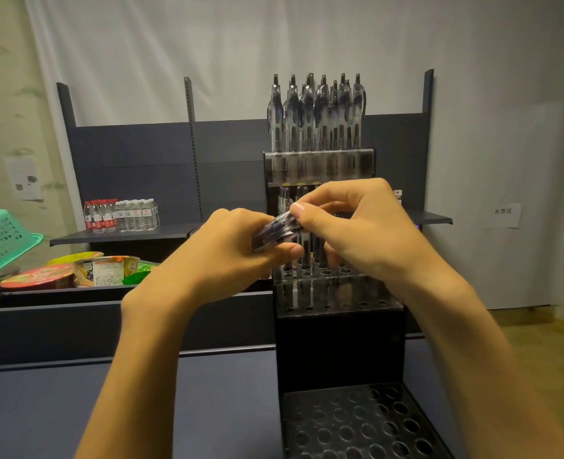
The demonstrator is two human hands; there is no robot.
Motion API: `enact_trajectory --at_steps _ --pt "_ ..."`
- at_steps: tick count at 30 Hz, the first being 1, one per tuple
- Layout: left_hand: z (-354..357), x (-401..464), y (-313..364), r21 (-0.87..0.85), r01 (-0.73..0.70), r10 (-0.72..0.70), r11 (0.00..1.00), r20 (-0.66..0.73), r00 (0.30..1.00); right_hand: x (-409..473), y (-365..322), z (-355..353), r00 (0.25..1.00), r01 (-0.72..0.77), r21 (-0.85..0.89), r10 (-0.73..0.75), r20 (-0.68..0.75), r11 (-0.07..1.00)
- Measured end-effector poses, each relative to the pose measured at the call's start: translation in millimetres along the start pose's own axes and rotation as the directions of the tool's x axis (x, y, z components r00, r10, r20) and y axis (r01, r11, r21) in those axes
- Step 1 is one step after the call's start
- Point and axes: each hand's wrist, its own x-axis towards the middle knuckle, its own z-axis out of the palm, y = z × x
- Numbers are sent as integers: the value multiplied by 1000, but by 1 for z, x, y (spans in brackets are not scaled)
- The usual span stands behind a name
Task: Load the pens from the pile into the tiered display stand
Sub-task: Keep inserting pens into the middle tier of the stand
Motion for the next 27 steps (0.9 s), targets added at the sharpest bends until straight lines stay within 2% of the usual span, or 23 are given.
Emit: enact_trajectory --at_steps 12,21,27 --pt "2 1 2 3 -31 31 1000 -9 999 2 -1 -7 997 -70 144 73 -15 987" --pt "1 -1 1 -6 -10 10 1000 -18 1000 9 5 -17 961 -47 272 118 -251 961" --pt "0 -1 0 5 5 -5 1000 -27 1000 12 10 -26 926 -10 352 141 -350 936"
